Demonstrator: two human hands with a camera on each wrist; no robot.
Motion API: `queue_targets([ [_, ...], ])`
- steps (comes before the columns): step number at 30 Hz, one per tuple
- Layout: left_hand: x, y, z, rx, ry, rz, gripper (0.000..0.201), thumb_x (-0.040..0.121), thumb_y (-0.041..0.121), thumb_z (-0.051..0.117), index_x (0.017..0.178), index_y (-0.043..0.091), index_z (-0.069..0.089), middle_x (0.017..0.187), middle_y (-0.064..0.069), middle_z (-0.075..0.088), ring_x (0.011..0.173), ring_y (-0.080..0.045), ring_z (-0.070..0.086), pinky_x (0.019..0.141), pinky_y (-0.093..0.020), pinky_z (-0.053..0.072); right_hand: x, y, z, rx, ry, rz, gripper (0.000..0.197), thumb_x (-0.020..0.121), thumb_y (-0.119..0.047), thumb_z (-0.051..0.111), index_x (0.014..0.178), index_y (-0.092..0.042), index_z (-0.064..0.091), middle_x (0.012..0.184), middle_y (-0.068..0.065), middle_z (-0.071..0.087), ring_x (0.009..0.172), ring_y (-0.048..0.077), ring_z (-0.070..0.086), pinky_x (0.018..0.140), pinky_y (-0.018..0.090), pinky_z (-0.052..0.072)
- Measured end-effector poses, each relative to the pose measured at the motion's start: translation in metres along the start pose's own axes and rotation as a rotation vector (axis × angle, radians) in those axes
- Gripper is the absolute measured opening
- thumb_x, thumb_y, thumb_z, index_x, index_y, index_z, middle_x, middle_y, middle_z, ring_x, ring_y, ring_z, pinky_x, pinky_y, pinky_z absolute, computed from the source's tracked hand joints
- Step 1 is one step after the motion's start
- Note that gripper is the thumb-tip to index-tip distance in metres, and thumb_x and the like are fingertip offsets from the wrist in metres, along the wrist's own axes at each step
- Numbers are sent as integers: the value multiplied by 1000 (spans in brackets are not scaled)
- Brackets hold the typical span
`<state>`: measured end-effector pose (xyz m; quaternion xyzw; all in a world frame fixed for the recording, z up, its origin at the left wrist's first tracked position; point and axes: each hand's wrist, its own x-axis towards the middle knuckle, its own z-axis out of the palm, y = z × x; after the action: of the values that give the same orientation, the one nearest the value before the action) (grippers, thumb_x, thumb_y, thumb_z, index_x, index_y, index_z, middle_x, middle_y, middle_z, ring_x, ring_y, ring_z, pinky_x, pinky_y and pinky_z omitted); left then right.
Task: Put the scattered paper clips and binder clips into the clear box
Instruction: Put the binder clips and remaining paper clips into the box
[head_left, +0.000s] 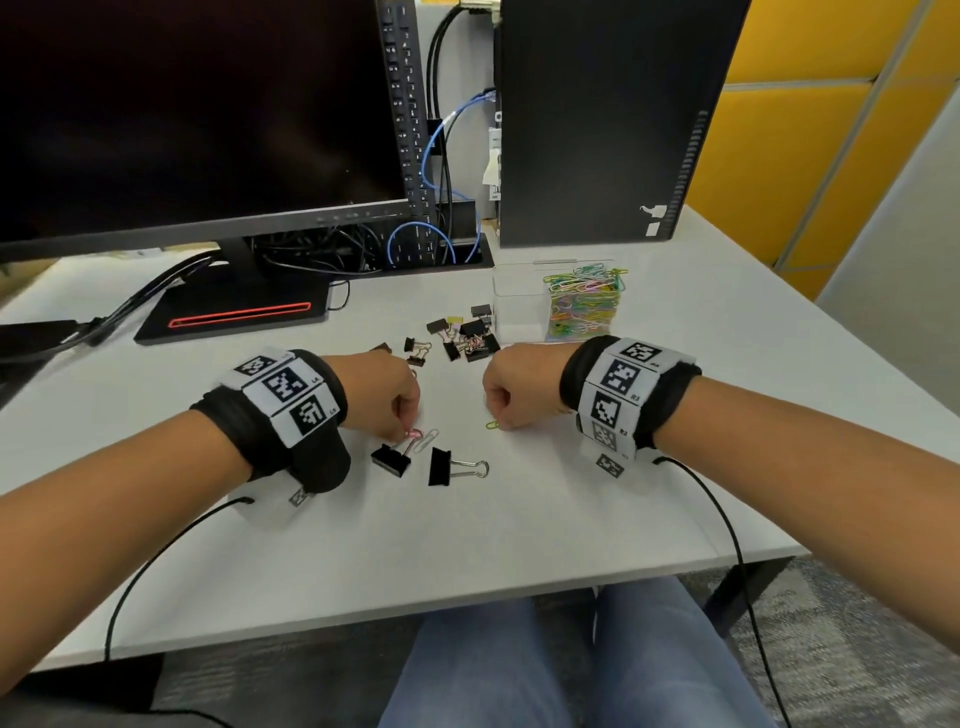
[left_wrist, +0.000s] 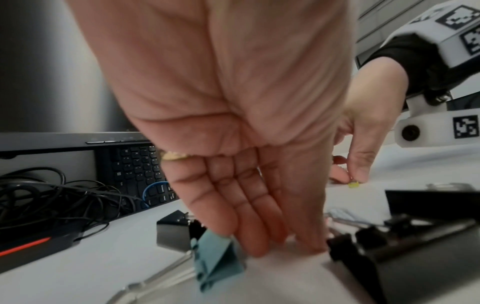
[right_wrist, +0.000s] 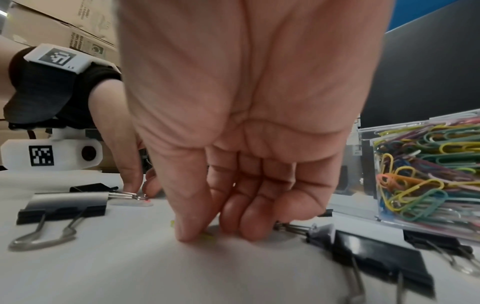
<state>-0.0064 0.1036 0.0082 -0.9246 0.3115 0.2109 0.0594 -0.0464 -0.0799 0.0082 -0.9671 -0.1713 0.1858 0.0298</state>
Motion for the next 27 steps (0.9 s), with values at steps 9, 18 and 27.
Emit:
queue_targets([
  [9,3,-5,4,-28,-18,27,8,80,19,58,75,18,63,66,7,55,61,-10,47,60,-19,43,7,-21,-1,74,43,-110,24,85,-11,62,108,-13,69,78,-13,58,81,13,52,60,16,42],
  [18,-1,-30,-11,-126,180,-36,8,78,21,66,83,22,60,71,10,58,64,-9,52,57,-17,41,24,-42,3,69,44,-181,18,85,-13,64,101,-11,72,85,-6,61,78,9,53,59,15,43],
  [27,17,-38,-35,-282,321,-6,8,88,21,60,91,23,66,79,10,67,78,-10,63,66,-14,46,30,-41,0,28,8,-121,21,84,-20,64,65,-22,54,67,-10,52,67,9,50,55,17,42],
])
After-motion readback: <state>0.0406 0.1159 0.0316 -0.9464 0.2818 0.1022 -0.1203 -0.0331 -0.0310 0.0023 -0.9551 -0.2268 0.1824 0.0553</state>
